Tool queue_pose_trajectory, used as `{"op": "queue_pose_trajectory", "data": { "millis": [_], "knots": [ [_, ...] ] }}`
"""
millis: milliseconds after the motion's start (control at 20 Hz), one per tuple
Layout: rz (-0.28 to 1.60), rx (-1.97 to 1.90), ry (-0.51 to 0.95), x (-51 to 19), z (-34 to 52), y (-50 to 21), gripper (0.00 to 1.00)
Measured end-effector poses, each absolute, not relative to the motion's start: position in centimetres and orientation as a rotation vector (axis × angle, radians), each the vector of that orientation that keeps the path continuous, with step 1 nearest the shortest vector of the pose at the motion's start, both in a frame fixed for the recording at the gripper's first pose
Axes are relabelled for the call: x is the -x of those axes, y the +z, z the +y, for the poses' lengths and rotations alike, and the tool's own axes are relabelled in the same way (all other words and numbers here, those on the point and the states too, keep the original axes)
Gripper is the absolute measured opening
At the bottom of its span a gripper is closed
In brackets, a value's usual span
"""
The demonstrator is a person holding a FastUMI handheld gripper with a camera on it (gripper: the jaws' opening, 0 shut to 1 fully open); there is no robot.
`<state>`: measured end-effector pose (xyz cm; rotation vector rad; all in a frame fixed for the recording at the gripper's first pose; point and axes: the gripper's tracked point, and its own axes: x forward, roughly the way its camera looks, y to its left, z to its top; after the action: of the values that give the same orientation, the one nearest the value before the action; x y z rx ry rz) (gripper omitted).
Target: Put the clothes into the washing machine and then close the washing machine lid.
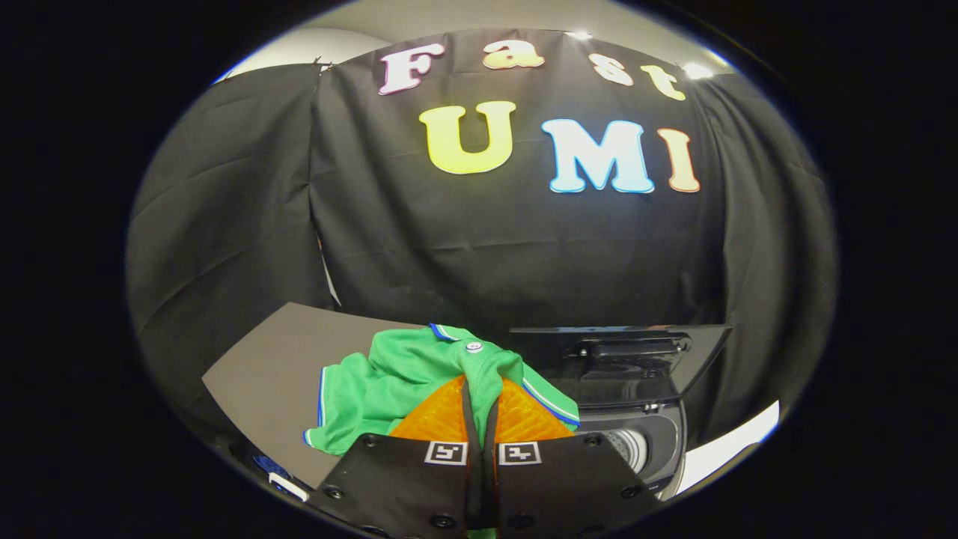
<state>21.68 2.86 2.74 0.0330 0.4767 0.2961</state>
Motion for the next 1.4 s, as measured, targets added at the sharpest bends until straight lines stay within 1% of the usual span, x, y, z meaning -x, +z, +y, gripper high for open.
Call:
{"op": "queue_pose_trajectory", "data": {
  "millis": [350,650,1100,1250,1300,1350,1400],
  "knots": [
    [0.490,-0.042,0.232,-22.9,-4.5,0.3,0.01],
    [0.510,-0.015,0.184,-23.7,-9.3,-3.5,0.01],
    [0.539,-0.035,0.160,-24.1,-12.3,-10.1,0.03],
    [0.572,-0.032,0.153,-23.8,-12.6,-12.0,0.08],
    [0.579,-0.036,0.156,-23.7,-12.5,-12.3,0.11],
    [0.566,-0.038,0.153,-23.8,-12.6,-12.1,0.16],
    [0.553,-0.036,0.147,-24.1,-12.7,-11.8,0.26]
  ]
}}
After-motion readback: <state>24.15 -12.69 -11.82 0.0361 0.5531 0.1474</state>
